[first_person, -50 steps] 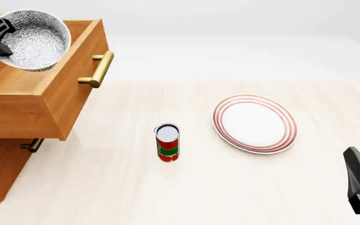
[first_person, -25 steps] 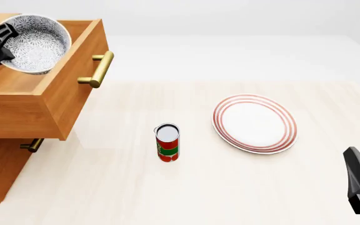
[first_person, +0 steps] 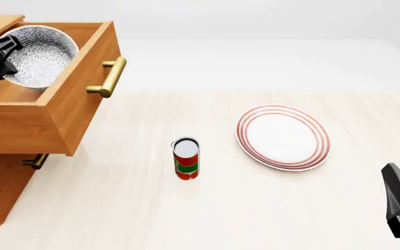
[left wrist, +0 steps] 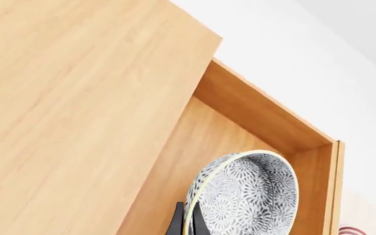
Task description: Put the bowl in the top drawer of the cabinet.
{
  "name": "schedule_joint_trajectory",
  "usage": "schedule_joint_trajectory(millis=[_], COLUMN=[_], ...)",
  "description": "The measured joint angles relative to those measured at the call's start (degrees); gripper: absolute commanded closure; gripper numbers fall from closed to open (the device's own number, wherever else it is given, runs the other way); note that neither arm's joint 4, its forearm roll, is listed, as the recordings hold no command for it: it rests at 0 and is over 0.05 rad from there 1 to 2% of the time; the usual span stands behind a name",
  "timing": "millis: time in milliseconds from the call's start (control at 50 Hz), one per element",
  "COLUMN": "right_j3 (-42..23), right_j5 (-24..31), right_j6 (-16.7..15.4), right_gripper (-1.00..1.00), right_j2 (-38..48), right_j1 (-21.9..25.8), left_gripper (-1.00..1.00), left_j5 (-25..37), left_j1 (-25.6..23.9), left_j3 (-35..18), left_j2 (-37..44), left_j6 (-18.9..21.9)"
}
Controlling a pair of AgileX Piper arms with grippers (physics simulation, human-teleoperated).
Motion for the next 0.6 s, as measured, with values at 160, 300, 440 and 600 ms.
schedule_joint_trajectory(millis=[160,300,440,600], right_j3=[0.0,0.0,0.0,0.0], right_j5=[0.0,0.0,0.0,0.0], right_j6=[0.0,0.0,0.0,0.0], right_gripper=[-1.0,-1.0,-1.0,-1.0], right_j2=[0.0,0.0,0.0,0.0], right_j1=[0.0,0.0,0.0,0.0], left_gripper=[1.0,1.0,1.0,-1.0], left_j5=[-0.2,-0.3,-0.3,0.2], left_j1=[0.2,0.2,0.0,-0.9], left_j3=[0.1,0.1,0.2,-0.2], left_j2=[0.4,0.6,0.5,0.2], left_j6=[0.2,0.3,0.3,1.0])
